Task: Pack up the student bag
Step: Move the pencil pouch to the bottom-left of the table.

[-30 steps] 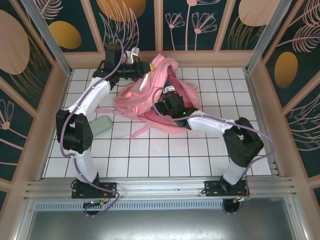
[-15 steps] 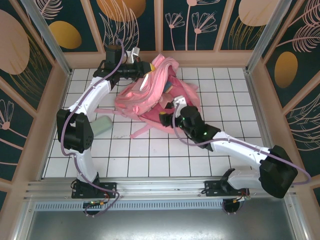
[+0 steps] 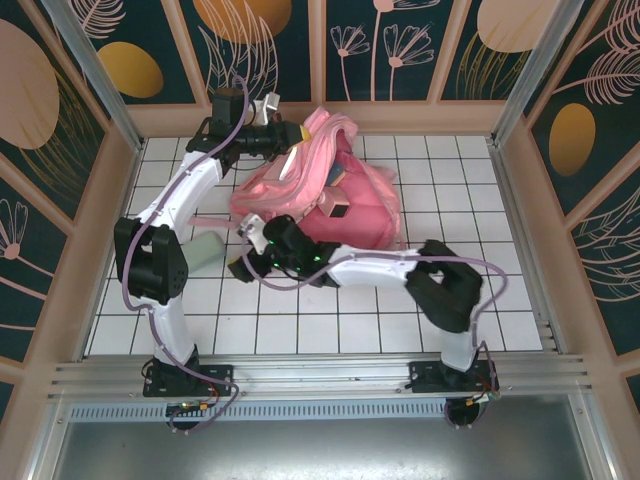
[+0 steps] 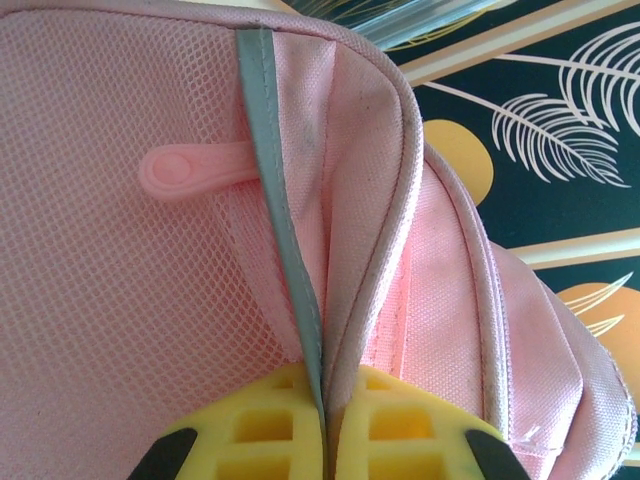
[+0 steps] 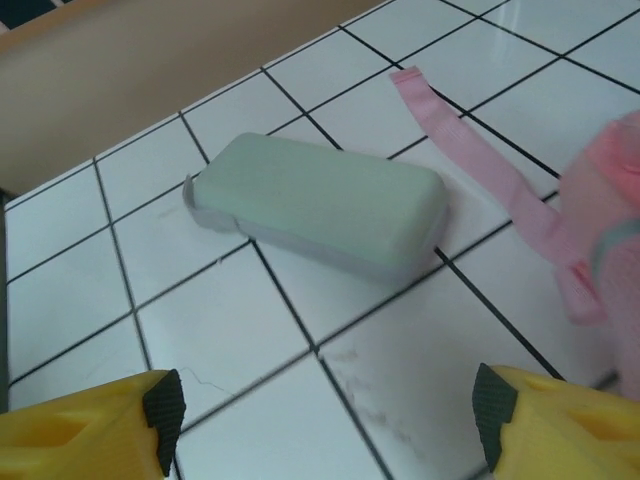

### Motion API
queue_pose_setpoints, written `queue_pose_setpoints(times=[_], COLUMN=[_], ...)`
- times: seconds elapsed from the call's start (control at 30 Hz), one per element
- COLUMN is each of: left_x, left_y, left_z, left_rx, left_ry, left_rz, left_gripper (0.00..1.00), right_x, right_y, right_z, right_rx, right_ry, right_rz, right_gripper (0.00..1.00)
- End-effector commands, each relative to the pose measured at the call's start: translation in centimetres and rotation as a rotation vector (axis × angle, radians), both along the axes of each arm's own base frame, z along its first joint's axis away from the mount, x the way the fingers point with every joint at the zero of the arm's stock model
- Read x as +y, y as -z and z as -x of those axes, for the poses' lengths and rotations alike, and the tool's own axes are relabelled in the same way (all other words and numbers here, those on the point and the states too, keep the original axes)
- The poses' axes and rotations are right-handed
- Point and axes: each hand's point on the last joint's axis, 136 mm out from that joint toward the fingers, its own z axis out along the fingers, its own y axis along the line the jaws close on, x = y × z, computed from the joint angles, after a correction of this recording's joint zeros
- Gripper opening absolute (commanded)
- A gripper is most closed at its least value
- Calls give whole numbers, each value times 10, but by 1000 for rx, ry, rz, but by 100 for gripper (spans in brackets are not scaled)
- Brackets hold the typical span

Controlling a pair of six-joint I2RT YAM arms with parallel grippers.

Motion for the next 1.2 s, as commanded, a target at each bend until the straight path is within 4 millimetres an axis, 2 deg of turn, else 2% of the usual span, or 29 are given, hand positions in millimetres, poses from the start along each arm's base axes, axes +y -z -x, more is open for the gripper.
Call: queue_pose_setpoints(times=[0.0,0.1,0.23,0.37,0.53,0.67,0.87,1.0,1.17], left_x=[2,2,4,4,3,2,1,2,2], left_y=[-79,-79,-76,-73,-65,-63,-59,-58,-58], left_z=[3,2,1,1,0,0,1,4,8], left_rx=[-254,-259,-262,-258,-243,-235,-226,-224,-223], left_ry=[19,13,6,10,11,15,19,21,29], left_rz=[44,31,15,10,9,24,31,34,43], left_gripper=[0,0,0,0,0,0,0,0,0], right_x=[32,62,93,116,133,130,124,112,105], right_y=[15,35,44,49,64,82,82,82,94], right_z=[-15,-36,-65,-92,-106,-100,-60,-35,-11], right_rx=[63,100,80,69,140,284,374,385,312], right_ry=[-19,-6,34,67,13,-69,-230,-287,-310], right_rz=[8,40,35,5,-52,-89,-26,38,153], right_gripper=[76,76,78,81,85,87,87,87,88])
